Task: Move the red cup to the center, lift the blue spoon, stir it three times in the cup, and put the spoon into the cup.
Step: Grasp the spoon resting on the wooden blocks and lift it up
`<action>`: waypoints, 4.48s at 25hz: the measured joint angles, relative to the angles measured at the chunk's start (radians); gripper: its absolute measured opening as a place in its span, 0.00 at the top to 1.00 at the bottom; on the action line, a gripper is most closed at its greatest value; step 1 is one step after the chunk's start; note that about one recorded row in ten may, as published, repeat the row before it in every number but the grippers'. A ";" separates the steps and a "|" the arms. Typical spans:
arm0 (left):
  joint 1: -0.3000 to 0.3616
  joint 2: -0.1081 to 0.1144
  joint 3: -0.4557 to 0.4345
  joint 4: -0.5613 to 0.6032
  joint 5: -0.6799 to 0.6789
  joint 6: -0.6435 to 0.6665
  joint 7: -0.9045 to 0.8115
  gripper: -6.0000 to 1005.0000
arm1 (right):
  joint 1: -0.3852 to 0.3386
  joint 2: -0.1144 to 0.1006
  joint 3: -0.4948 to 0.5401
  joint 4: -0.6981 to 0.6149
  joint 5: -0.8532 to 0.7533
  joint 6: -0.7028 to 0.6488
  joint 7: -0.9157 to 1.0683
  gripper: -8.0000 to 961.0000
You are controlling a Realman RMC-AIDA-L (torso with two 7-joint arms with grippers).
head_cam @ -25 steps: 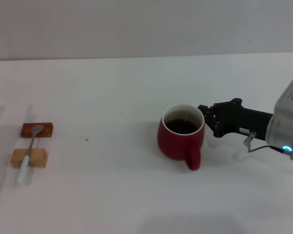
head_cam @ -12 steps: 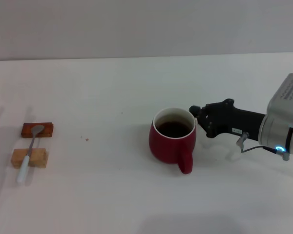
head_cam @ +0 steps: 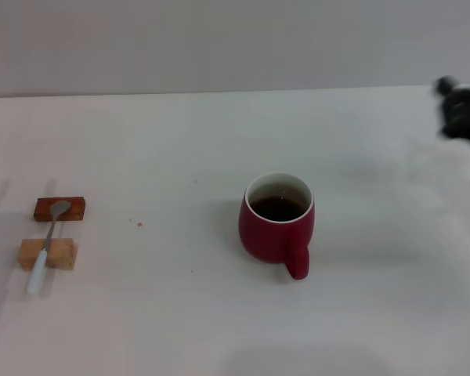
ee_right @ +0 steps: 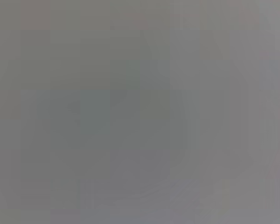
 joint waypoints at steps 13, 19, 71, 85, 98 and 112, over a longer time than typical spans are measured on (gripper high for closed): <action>0.071 -0.001 0.122 0.002 0.000 0.059 0.000 0.21 | -0.010 -0.004 0.071 0.044 0.531 0.007 -0.242 0.83; 0.115 0.000 0.169 0.000 0.000 0.068 0.000 0.22 | 0.015 -0.005 0.080 0.048 0.534 0.048 -0.283 0.48; 0.211 0.001 0.389 -0.044 0.026 -0.030 0.004 0.22 | 0.082 -0.006 0.068 0.061 0.528 0.096 -0.292 0.39; 0.203 0.002 0.392 -0.039 0.040 -0.092 0.004 0.22 | 0.088 -0.006 0.067 0.061 0.527 0.096 -0.292 0.39; 0.192 0.001 0.392 -0.035 0.041 -0.130 0.001 0.23 | 0.090 -0.006 0.067 0.061 0.527 0.096 -0.292 0.38; 0.201 0.001 0.392 -0.037 0.042 -0.128 0.000 0.44 | 0.098 -0.005 0.067 0.074 0.527 0.106 -0.319 0.38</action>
